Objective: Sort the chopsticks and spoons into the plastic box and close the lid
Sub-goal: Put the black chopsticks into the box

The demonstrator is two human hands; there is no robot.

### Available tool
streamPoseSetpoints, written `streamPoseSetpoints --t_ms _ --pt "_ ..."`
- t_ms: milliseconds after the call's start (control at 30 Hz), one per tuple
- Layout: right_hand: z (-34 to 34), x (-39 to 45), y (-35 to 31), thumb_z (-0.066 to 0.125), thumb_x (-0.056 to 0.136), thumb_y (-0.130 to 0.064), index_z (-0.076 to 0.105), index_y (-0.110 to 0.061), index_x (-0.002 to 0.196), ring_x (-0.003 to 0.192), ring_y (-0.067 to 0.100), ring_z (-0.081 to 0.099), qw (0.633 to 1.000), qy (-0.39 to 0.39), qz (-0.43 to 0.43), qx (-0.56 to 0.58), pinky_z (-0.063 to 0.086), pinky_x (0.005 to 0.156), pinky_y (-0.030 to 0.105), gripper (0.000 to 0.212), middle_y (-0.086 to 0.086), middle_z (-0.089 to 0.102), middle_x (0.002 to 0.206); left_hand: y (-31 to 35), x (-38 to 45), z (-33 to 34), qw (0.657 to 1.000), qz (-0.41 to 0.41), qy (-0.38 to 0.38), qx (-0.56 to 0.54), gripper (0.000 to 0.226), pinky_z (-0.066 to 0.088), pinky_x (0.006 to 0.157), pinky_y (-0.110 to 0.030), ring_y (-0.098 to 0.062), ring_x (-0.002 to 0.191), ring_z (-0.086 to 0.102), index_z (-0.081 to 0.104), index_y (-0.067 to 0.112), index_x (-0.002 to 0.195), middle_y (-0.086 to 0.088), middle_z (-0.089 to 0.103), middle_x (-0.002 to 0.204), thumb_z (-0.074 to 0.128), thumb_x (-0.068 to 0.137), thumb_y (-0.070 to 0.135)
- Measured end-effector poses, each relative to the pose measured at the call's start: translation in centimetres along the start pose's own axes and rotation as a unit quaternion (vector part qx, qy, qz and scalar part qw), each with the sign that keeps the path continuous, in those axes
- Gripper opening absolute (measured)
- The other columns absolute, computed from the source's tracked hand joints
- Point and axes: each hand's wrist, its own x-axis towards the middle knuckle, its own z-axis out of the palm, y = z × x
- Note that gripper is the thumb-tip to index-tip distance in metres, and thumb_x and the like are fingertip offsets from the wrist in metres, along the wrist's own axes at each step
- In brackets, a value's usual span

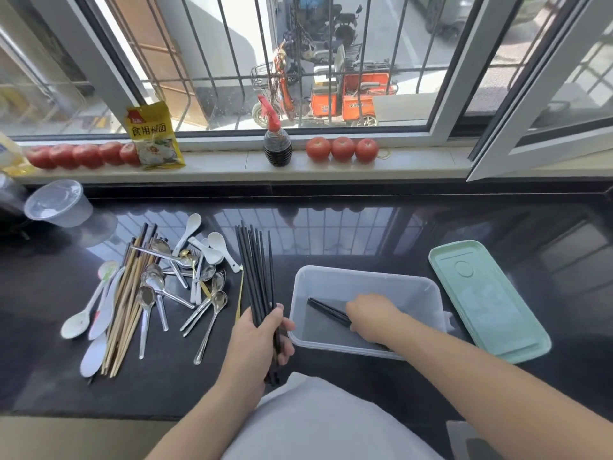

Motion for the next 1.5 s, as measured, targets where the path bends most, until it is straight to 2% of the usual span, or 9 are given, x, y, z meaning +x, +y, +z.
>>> streamPoseSetpoints --t_ms 200,367,667,733,800,867,933,1300,1500 --pt "-2.0 -1.3 -0.7 0.054 0.099 -0.041 0.066 -0.019 0.090 0.090 0.028 0.066 0.972 0.061 0.031 0.224 0.051 0.075 0.035 0.026 0.006 0.070 0.098 1.0 -0.5 0.0 0.999 -0.014 -0.030 -0.017 0.016 0.043 0.044 -0.030 -0.028 0.055 0.063 0.048 0.003 0.112 -0.017 0.077 0.100 0.058 0.100 0.005" --pt "-3.6 -6.3 -4.6 0.062 0.100 -0.024 0.070 -0.017 0.098 0.061 0.008 0.063 0.729 0.105 -0.030 0.675 0.054 0.063 0.025 0.011 -0.003 0.072 0.083 1.6 -0.9 1.1 0.994 -0.021 -0.100 -0.043 0.023 0.050 0.047 -0.031 -0.034 0.069 0.070 0.057 0.001 0.115 -0.021 0.076 0.102 0.067 0.095 0.006" --pt "-4.1 -7.8 -3.4 0.056 0.103 -0.018 0.068 -0.011 0.090 0.076 0.019 0.069 0.468 0.275 0.052 0.838 0.058 0.070 0.032 0.019 0.005 0.073 0.080 0.8 -0.5 1.6 0.992 -0.056 -0.109 -0.032 0.015 0.061 0.058 -0.042 -0.036 0.077 0.075 0.057 0.002 0.112 -0.015 0.078 0.099 0.062 0.098 0.004" --pt "-5.0 -7.9 -0.5 0.054 0.104 -0.018 0.067 -0.018 0.090 0.073 0.015 0.069 0.493 0.431 0.064 0.753 0.058 0.066 0.028 0.019 0.002 0.072 0.078 0.7 0.3 0.8 0.996 -0.057 -0.051 -0.053 0.016 0.061 0.054 -0.037 -0.033 0.073 0.074 0.055 0.002 0.112 -0.015 0.078 0.100 0.063 0.099 0.007" --pt "-5.1 -7.5 2.1 0.057 0.103 -0.023 0.067 -0.021 0.089 0.073 0.017 0.067 0.655 0.488 0.039 0.576 0.055 0.068 0.029 0.016 -0.003 0.071 0.078 0.6 1.0 -0.1 0.997 -0.049 -0.001 -0.056 0.016 0.055 0.047 -0.029 -0.026 0.064 0.072 0.056 0.004 0.111 -0.015 0.078 0.098 0.064 0.099 0.009" --pt "-4.2 -6.3 3.3 0.054 0.102 -0.032 0.063 -0.020 0.089 0.077 0.024 0.062 0.899 0.317 0.030 0.300 0.048 0.069 0.034 0.019 -0.003 0.067 0.081 0.4 1.4 -0.7 0.996 -0.041 0.038 -0.064 0.012 0.045 0.041 -0.025 -0.022 0.054 0.063 0.059 0.005 0.107 -0.018 0.075 0.095 0.065 0.097 0.008" --pt "-2.6 -4.9 3.2 0.050 0.103 -0.034 0.059 -0.016 0.090 0.086 0.032 0.061 0.991 0.093 0.013 0.093 0.047 0.070 0.036 0.024 0.006 0.066 0.092 0.3 1.4 -0.7 0.995 -0.039 0.052 -0.074 0.009 0.037 0.039 -0.025 -0.019 0.052 0.054 0.060 0.004 0.103 -0.019 0.067 0.090 0.066 0.097 0.006" --pt "-0.4 -0.6 0.4 0.053 0.102 -0.035 0.067 -0.008 0.109 0.103 0.034 0.065 0.998 0.006 0.038 0.045 0.045 0.075 0.035 0.031 0.014 0.068 0.113 0.2 0.1 -0.6 0.995 -0.059 0.018 -0.083 0.013 0.041 0.049 -0.028 -0.020 0.056 0.057 0.065 -0.003 0.109 -0.014 0.073 0.080 0.057 0.099 0.002" --pt "-2.4 -4.5 -2.7 0.056 0.099 -0.032 0.070 -0.015 0.089 0.077 0.019 0.068 0.876 0.114 0.021 0.469 0.058 0.077 0.039 0.024 0.000 0.074 0.085 0.8 -0.4 0.3 0.997 -0.032 -0.034 -0.063 0.012 0.048 0.055 -0.032 -0.022 0.064 0.064 0.062 -0.001 0.110 -0.017 0.077 0.092 0.057 0.101 0.003"
